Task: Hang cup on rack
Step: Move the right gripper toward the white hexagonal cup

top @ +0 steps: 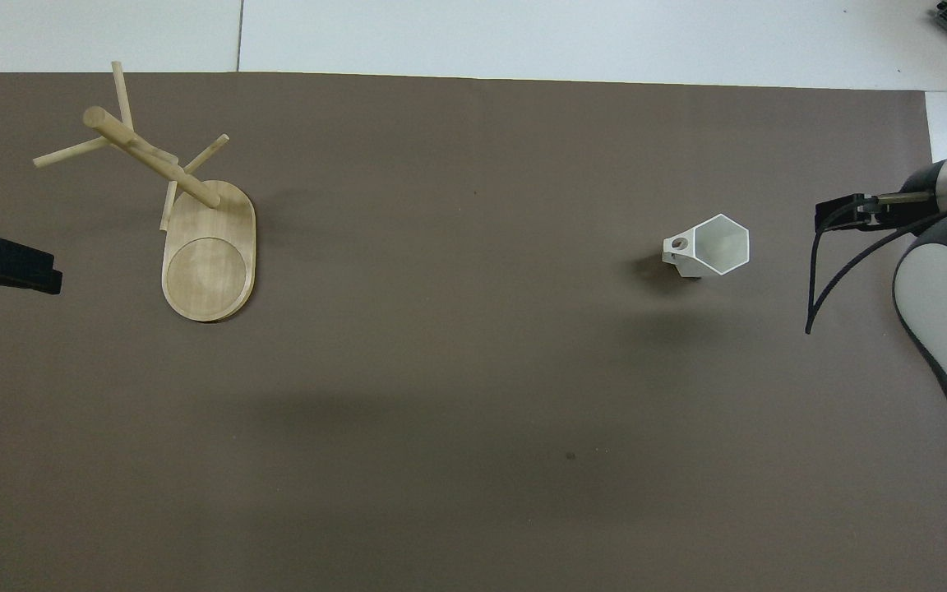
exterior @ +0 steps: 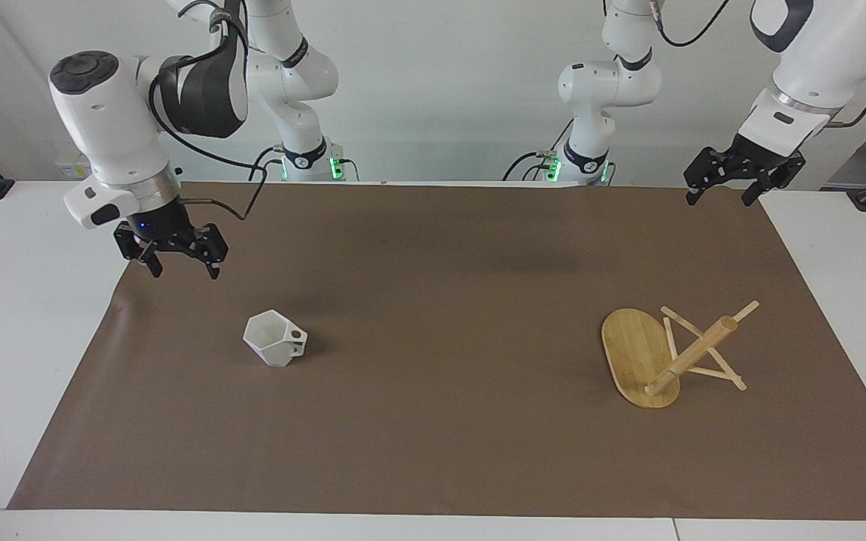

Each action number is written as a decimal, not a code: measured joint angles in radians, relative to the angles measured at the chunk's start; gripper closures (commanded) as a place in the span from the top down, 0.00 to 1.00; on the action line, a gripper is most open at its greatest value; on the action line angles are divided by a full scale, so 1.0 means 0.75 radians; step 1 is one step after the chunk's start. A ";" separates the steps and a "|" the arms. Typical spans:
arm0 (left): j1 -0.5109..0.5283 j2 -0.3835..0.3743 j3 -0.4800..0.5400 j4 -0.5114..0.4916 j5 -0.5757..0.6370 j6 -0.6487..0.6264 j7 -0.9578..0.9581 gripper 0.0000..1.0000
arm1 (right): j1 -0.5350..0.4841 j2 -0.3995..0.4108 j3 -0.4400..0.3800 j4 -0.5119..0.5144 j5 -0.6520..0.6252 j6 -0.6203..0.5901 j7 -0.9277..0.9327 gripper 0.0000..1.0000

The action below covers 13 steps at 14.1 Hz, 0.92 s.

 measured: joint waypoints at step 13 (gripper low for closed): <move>-0.001 -0.001 -0.005 0.000 0.000 0.000 0.000 1.00 | 0.069 0.232 0.013 -0.139 0.037 0.414 0.126 1.00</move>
